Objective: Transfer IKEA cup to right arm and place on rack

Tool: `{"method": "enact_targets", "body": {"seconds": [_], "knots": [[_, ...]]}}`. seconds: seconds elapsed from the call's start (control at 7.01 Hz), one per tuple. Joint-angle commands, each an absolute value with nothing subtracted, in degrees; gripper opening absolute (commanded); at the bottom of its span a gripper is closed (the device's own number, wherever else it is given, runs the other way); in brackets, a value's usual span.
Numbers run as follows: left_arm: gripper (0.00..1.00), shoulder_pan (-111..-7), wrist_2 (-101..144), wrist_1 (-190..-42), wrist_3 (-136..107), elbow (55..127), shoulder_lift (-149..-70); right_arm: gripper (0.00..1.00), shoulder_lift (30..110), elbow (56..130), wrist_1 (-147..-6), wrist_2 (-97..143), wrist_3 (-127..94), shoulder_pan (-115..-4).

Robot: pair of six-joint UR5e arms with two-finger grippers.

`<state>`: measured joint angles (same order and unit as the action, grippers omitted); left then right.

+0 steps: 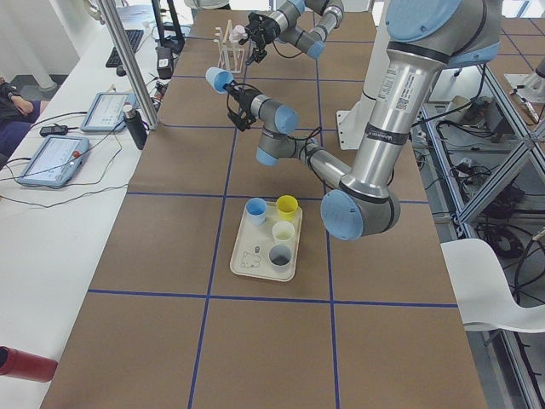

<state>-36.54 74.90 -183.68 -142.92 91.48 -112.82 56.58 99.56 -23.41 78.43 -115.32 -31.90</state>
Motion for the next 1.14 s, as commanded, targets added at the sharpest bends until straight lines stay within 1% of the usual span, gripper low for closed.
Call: {"method": "enact_targets", "body": {"seconds": [0.0, 1.0], "knots": [[0.00, -32.70, 70.23, -187.12, -144.05, 89.30, -115.22, 1.00, 55.81, 99.05, -23.38, 77.17, -115.23, -31.82], [0.00, -25.84, 65.31, -186.24, -140.36, 89.38, -119.61, 1.00, 55.90, 98.00, -23.29, 77.08, -115.14, -31.03]]}}
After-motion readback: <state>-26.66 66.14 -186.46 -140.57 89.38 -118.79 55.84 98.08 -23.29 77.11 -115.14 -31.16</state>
